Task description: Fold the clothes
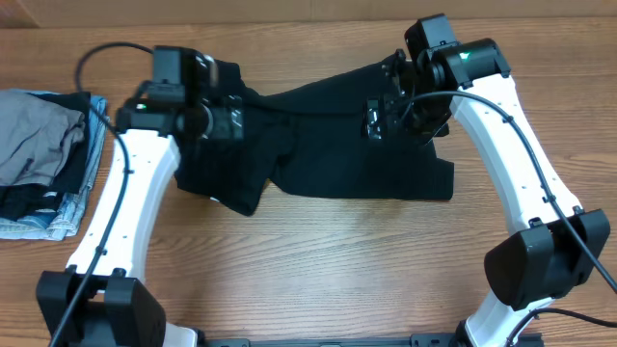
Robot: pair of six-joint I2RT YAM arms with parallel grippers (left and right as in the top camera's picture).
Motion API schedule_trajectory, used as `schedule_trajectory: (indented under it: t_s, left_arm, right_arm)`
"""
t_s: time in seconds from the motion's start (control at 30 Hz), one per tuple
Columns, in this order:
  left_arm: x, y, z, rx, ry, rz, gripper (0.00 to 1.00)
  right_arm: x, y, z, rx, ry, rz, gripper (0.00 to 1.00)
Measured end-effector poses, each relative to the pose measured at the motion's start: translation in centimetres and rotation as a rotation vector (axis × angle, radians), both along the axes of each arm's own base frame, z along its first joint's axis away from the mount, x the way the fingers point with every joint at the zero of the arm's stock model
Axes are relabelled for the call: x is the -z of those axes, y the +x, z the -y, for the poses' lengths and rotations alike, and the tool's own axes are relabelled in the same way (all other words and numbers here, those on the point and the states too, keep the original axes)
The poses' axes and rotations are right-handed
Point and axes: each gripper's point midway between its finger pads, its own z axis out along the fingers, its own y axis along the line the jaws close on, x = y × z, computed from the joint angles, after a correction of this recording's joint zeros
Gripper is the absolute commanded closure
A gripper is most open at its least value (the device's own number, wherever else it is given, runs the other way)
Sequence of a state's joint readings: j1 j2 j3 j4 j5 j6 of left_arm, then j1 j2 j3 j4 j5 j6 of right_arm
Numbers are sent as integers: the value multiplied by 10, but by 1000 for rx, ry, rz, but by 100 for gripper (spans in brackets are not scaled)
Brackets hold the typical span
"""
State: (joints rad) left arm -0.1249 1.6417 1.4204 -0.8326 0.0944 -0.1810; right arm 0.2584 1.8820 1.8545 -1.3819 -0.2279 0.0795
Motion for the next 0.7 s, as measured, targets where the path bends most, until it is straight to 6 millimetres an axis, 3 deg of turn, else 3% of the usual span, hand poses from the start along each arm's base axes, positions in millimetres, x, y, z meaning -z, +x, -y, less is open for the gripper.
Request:
schedule_trajectory:
  t_s: [0.1, 0.2, 0.3, 0.43, 0.53, 0.63, 0.7]
  left_arm:
    - [8, -8, 31, 40, -17, -35, 4]
    - [12, -4, 40, 6, -20, -35, 5]
    - [7, 13, 24, -76, -45, 13, 6]
    - [7, 30, -25, -200, -79, 40, 6]
    - [12, 32, -44, -244, -84, 29, 6]
    - [13, 33, -45, -247, -90, 27, 7]
    - [12, 33, -46, -248, -95, 28, 7]
  right_arm:
    - [-1, 9, -11, -11, 66, 32, 0]
    - [14, 16, -35, -12, 189, 41, 0]
    - [47, 13, -64, 21, 344, -7, 0]
    - [67, 9, -96, 67, 582, -56, 0]
    - [63, 9, -113, 91, 709, -79, 0]
    - [46, 10, -142, 80, 791, -76, 6]
    - [45, 5, -157, 86, 806, -104, 7]
